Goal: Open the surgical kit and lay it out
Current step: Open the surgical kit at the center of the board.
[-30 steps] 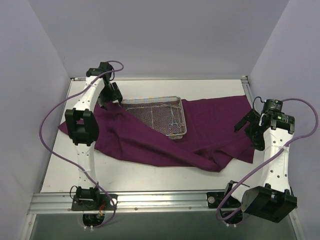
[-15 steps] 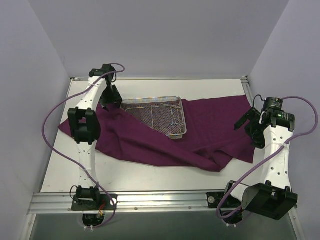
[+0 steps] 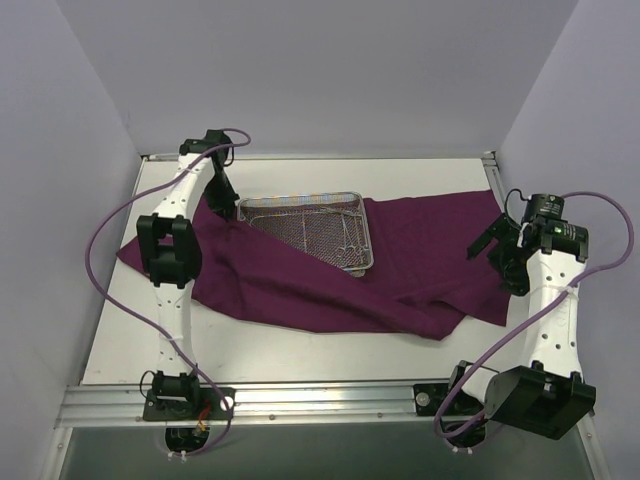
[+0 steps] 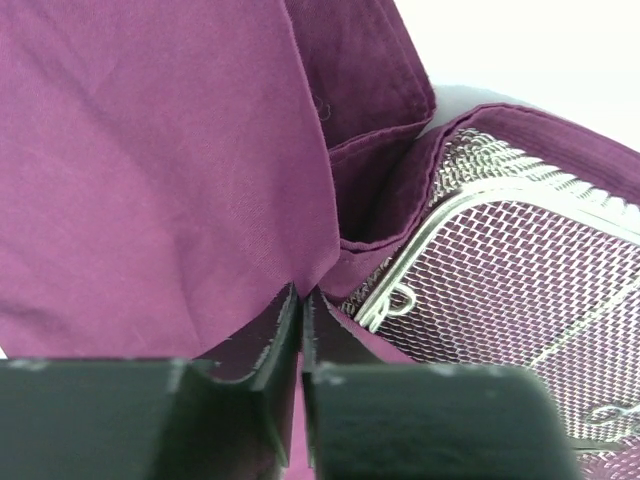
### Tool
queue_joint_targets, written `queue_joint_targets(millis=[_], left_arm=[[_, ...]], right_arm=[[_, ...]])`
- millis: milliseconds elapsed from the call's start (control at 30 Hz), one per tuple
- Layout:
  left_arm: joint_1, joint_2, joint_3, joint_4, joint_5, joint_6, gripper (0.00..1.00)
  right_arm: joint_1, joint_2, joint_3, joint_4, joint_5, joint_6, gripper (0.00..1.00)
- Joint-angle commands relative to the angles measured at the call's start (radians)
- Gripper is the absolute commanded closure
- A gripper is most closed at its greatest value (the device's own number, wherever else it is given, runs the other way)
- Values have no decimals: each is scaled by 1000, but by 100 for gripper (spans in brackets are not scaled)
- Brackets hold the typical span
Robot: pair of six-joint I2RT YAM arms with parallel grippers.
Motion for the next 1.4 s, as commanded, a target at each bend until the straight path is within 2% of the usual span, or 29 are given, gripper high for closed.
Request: queue_joint_targets(millis=[0,67,233,333,533,700,800,833,867,933,967,1033,1133,1167,1200,1233,1333,1367], left_arm=[[3,-61,-21,17,-23,2,91],[3,-78,-33,18,-26,3,97],[6,-133,-79,-5,-41,18,98],[15,-234,-156,5,-51,20,98],[73,-612,-547,66,-72,-80,98],[131,-1030,-908,51,-117,-208,97],[232,-1268,-1058,28,-85,-268,92],[268,-1322,-1086,17,-83,-282,89],[286,-1424,-1107,8,-78,-291,83],[315,-1502,-1133,-58,-86,-299,83],[331,-1561,-1133,-81,-91,-305,78],[335,-1597,-1112,-165,-124,-323,72],[335,-1615,-1074,-219,-140,-327,55],[335,-1599,-1054,-221,-138,-322,49],[335,-1583,-1043,-209,-135,-316,36],[335,-1562,-1034,-187,-121,-301,33],[335,-1416,-992,-37,-29,-178,31],[334,-1308,-959,30,-7,-119,30]], right_arm=[[16,16,27,0,-10,-16,11],[36,25,30,1,-10,-19,11],[119,102,100,4,22,-20,13],[194,165,161,30,25,-4,14],[352,297,277,82,7,-6,14],[468,343,295,137,-6,-24,13],[554,328,257,183,-7,-6,13],[576,320,240,199,-15,0,13],[585,312,222,226,-25,5,13],[596,297,185,242,-50,14,13],[602,291,176,248,-56,16,13],[604,280,165,253,-56,10,13],[604,277,175,247,-44,2,13],[605,279,179,247,-42,-4,13],[604,285,182,244,-42,-4,13],[604,291,188,240,-36,-7,12],[602,322,217,234,-21,-10,12],[599,334,235,243,-18,-6,12]])
